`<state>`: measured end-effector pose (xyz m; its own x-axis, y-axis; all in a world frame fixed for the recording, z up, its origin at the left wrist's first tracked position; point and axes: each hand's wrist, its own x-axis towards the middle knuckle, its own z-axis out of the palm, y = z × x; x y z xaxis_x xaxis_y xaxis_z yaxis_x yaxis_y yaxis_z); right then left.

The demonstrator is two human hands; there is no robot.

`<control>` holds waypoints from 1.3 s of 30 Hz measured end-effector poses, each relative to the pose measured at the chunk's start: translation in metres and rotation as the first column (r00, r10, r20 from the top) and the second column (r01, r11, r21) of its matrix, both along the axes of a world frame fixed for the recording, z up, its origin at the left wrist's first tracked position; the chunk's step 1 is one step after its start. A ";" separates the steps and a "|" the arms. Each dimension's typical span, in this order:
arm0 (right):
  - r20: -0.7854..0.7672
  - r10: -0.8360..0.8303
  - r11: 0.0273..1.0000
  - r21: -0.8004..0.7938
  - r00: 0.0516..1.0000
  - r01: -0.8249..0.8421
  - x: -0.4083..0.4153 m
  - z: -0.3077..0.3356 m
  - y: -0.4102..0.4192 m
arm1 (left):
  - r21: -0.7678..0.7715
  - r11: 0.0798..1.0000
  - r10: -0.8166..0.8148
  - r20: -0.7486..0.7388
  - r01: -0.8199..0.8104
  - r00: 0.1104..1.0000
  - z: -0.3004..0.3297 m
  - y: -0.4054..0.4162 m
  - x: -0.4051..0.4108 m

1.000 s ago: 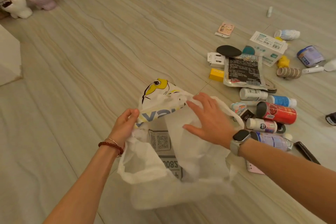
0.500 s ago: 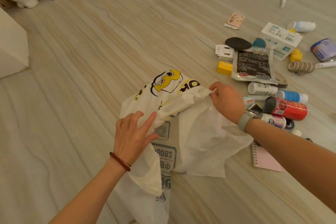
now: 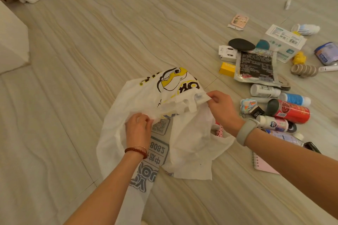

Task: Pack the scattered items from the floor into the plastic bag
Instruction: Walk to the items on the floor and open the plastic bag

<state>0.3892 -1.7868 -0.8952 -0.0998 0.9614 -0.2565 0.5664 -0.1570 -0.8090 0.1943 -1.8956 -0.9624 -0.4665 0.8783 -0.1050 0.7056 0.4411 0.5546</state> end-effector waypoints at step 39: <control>0.757 0.561 0.598 -0.092 0.333 -0.797 0.039 -0.015 0.008 | 0.060 0.996 0.075 -0.186 -0.065 0.980 0.010 -0.027 -0.060</control>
